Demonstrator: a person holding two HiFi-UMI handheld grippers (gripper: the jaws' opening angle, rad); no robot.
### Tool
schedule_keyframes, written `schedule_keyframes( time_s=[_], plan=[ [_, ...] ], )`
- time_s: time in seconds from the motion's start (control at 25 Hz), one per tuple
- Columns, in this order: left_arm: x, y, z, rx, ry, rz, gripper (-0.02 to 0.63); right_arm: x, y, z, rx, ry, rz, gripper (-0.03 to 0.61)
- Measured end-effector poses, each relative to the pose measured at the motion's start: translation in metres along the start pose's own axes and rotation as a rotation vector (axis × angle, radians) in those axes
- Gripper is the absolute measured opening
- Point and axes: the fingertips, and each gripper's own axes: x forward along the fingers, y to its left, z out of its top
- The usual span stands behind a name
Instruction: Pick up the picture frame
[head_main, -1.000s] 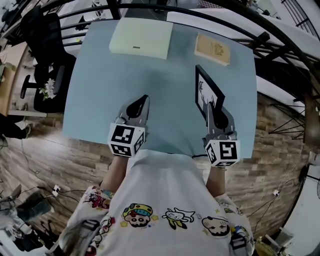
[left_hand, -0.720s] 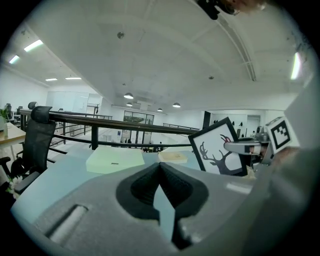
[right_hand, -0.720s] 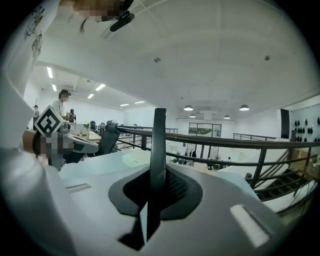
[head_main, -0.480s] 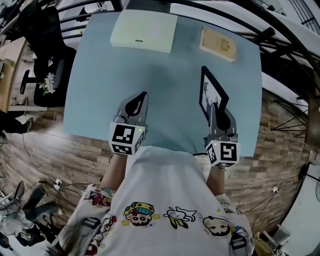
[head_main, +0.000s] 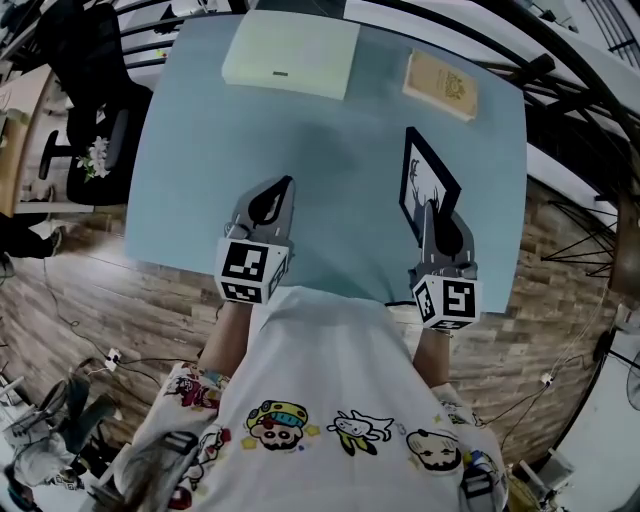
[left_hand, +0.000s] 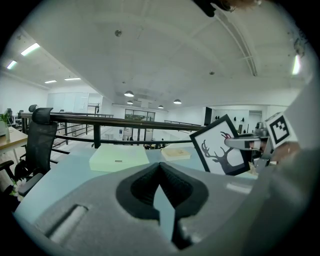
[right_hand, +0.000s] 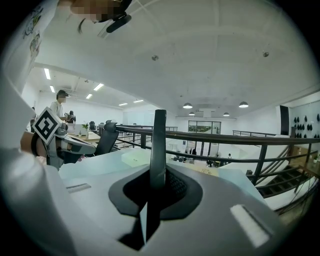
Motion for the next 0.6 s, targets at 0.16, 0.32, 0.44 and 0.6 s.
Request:
schedule_keyframes(
  time_s=[0.16, 0.32, 0.44, 0.6],
  plan=[
    [-0.0007, -0.0005, 0.0000, 0.000, 0.003, -0.001, -0.002, 0.0009, 0.0015, -0.0004, -0.005, 0.007, 0.011, 0.029],
    [-0.0003, -0.0024, 0.0005, 0.004, 0.006, -0.005, -0.002, 0.0022, 0.0036, 0.0014, -0.010, 0.007, 0.023, 0.029],
    [-0.0003, -0.0025, 0.0005, 0.006, 0.006, -0.005, -0.002, 0.0030, 0.0052, 0.0019, -0.012, 0.006, 0.029, 0.029],
    [-0.0005, -0.0035, 0.0010, 0.009, 0.006, -0.003, -0.002, 0.0023, 0.0040, 0.0025, -0.010, 0.003, 0.025, 0.029]
  ],
)
